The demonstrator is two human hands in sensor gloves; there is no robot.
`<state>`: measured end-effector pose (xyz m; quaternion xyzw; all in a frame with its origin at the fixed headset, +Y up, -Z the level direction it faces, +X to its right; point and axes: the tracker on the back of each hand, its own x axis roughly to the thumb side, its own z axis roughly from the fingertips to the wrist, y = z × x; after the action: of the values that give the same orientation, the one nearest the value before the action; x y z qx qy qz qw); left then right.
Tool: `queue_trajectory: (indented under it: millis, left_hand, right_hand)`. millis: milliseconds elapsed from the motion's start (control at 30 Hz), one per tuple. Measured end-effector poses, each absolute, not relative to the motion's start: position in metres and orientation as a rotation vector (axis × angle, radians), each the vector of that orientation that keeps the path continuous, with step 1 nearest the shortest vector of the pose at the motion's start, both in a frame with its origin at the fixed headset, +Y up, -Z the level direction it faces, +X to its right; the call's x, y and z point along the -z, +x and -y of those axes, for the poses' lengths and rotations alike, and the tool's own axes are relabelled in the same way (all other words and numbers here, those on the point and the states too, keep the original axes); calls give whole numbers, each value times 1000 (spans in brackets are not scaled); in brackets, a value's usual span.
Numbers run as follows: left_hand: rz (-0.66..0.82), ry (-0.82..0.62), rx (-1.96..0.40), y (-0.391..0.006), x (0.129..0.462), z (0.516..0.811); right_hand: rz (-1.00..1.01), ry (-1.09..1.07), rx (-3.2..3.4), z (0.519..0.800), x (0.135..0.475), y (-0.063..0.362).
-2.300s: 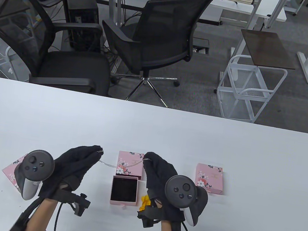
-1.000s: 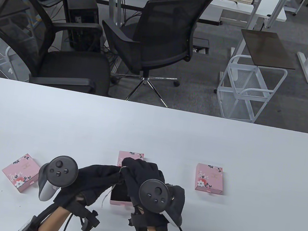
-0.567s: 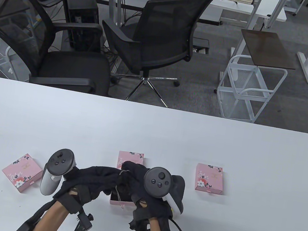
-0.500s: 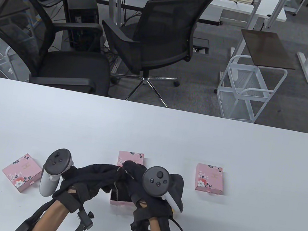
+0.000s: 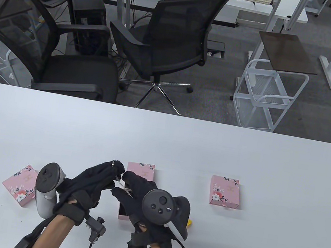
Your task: Dust necklace
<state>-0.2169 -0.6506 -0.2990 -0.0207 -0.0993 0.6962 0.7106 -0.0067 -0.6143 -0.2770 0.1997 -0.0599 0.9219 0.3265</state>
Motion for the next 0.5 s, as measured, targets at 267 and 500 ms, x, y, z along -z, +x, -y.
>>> queue_trajectory:
  millis: [267, 500]
  left_hand:
    - [223, -7, -1462, -213, 298, 650]
    - [163, 118, -1395, -230, 300, 645]
  right_hand:
    - [374, 452, -2376, 627, 276, -19]
    - [278, 497, -2400, 633, 281, -20]
